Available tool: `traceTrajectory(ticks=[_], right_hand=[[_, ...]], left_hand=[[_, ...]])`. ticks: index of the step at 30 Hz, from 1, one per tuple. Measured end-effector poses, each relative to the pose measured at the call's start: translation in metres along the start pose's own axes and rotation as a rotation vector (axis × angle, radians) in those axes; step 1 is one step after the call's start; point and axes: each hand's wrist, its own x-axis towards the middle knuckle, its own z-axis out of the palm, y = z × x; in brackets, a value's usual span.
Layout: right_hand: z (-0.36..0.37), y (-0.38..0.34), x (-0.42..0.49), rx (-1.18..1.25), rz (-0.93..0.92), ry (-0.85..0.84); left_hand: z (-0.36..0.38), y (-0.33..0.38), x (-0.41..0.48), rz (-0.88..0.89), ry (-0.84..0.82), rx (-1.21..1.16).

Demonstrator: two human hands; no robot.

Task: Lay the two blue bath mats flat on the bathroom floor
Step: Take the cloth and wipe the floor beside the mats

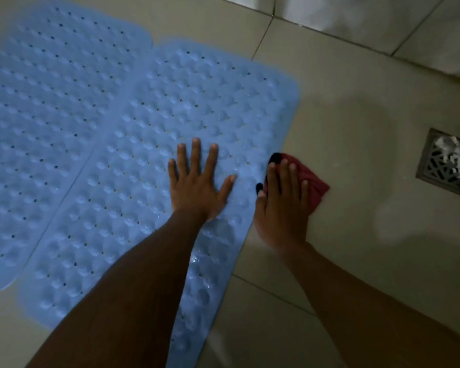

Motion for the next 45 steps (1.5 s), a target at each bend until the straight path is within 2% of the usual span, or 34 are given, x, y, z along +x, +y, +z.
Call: traceTrajectory(ticks=[4,10,13,15,17,19,23,26,29,31,34,39,45], right_hand=[[-0.001,-0.019,-0.065,0.018,0.033,-0.073],[-0.022,-0.044,-0.135,0.155,0.068,-0.179],[-0.041,-0.038,-0.122,0.194,0.101,-0.215],[-0.053,-0.032,-0.095,0.308,0.198,-0.247],[-0.065,-0.025,-0.063,0.404,0.293,-0.240],[-0.073,-0.018,-0.034,0.400,0.358,-0.176],[-0.080,-0.009,0.002,0.402,0.384,-0.158],[-0.073,-0.012,0.001,0.417,0.347,-0.178],[-0.058,-0.026,-0.012,0.395,0.264,-0.215],[-0.048,-0.045,-0.024,0.334,0.152,-0.214],[-0.031,-0.077,-0.048,0.114,-0.036,-0.156],[0.001,-0.130,-0.091,0.210,-0.365,-0.208],[0.005,-0.170,-0.091,0.135,-0.272,-0.169]], left_hand=[[0.006,-0.001,-0.024,0.042,-0.033,-0.049],[0.023,-0.020,-0.139,0.126,-0.084,-0.175],[0.022,-0.023,-0.164,0.138,-0.091,-0.217],[0.020,-0.017,-0.173,0.176,-0.050,-0.242],[0.022,-0.005,-0.180,0.261,0.007,-0.274],[0.026,0.012,-0.183,0.380,0.058,-0.266],[0.036,0.052,-0.181,0.557,0.051,-0.227],[0.049,0.059,-0.190,0.544,-0.016,-0.151],[0.055,0.042,-0.215,0.497,-0.011,-0.159],[0.060,0.022,-0.240,0.473,0.006,-0.110],[0.060,-0.004,-0.276,0.426,-0.006,-0.061],[0.061,-0.018,-0.310,0.328,-0.030,-0.077],[0.059,-0.036,-0.360,0.241,-0.026,-0.015]])
